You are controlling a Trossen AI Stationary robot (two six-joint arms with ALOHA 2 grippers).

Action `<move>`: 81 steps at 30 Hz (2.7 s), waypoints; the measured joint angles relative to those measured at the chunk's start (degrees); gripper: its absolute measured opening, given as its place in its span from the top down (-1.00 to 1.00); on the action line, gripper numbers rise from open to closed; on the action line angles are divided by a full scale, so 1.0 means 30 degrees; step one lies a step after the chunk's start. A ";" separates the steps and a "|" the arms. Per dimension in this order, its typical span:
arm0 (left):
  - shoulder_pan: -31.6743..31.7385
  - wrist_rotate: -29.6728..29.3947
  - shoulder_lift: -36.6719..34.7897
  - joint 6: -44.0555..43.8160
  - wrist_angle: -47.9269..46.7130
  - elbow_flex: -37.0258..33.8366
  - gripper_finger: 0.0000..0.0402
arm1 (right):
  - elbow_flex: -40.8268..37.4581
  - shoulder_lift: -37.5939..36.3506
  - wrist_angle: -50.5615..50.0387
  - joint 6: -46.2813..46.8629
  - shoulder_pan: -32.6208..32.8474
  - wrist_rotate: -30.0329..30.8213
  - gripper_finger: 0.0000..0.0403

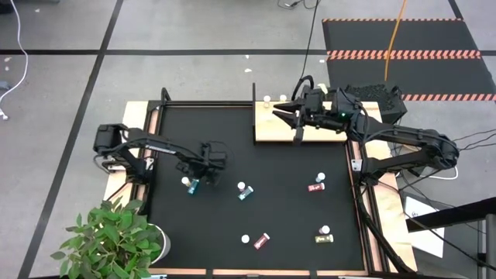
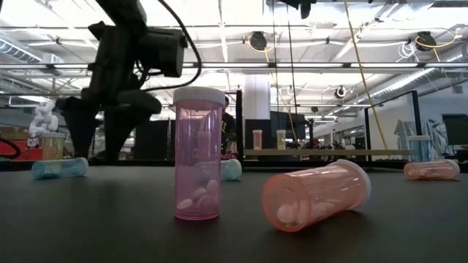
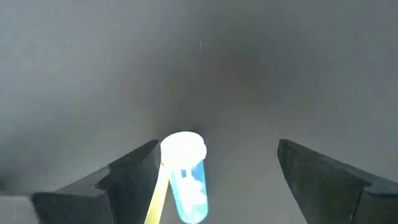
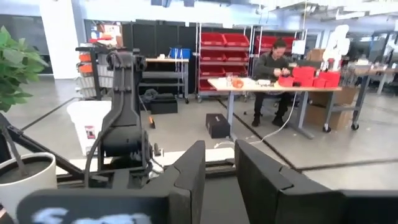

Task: Pick and place medicine bottles onto shelf by color
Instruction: Put the left blue pill bottle on the shelf

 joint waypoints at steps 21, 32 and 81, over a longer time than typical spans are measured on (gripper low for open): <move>-0.0537 0.0434 0.0890 0.1542 0.0858 -0.0036 -0.02 | -0.0007 -0.0005 -0.0571 0.0788 -0.0007 0.0005 0.61; -0.0767 0.0003 0.0890 0.3019 0.1843 0.0568 -0.07 | -0.0007 -0.0005 -0.0502 0.0761 -0.0007 0.0013 0.61; -0.1509 0.1504 0.0868 0.5771 0.2842 0.0643 0.45 | -0.0022 -0.1929 -0.1255 0.1194 -0.1952 0.0851 0.61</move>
